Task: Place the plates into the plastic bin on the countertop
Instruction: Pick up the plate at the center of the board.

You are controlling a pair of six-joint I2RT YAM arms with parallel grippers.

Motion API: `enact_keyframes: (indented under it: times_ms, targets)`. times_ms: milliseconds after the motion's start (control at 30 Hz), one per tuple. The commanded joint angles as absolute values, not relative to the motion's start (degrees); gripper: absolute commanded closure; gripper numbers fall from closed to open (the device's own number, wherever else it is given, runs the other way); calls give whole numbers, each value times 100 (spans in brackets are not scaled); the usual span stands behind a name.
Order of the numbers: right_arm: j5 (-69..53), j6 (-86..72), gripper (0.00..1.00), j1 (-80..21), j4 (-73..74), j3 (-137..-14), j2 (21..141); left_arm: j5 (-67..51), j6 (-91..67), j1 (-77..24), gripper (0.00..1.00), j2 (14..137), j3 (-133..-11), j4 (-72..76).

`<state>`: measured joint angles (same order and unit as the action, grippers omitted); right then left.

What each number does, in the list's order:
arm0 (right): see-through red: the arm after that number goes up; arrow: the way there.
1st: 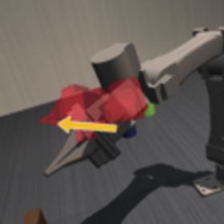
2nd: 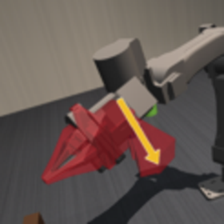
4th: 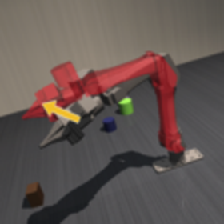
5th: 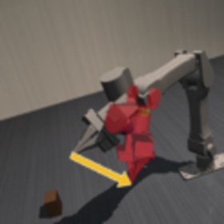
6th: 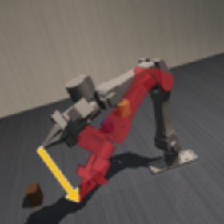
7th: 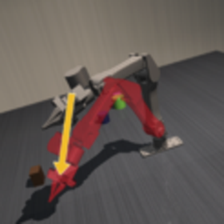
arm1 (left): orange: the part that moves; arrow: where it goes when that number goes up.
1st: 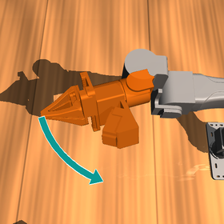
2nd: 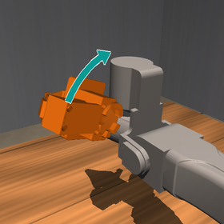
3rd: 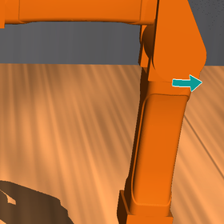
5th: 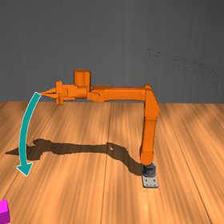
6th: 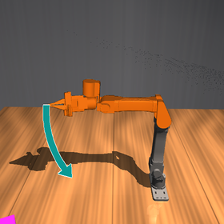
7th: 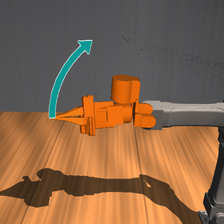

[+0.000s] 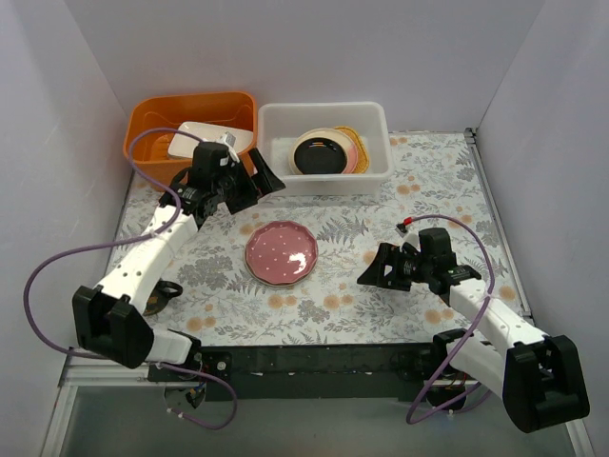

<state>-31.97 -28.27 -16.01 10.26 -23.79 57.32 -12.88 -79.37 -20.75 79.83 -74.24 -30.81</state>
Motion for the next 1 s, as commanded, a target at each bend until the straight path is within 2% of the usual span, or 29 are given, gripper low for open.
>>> enact_keyframes:
  times_ms: [0,367,667,967]
  targets:
    - [-3199,-2760,12,-1635,1107,-2461,5564,-1152,-8156,-2092,2,7366,-6769,-3023]
    - [-3199,-2733,13,-1643,1160,-2443,5555,-1046,-8674,-2101,2,6109,-5047,-3111]
    - [-3191,-2804,13,-1644,1046,-2382,5546,-853,-8763,-2101,2,5581,-4588,-3489]
    - [-3287,-2918,13,-1644,827,-2277,5616,-879,-8859,-2101,2,5616,-4070,-3384]
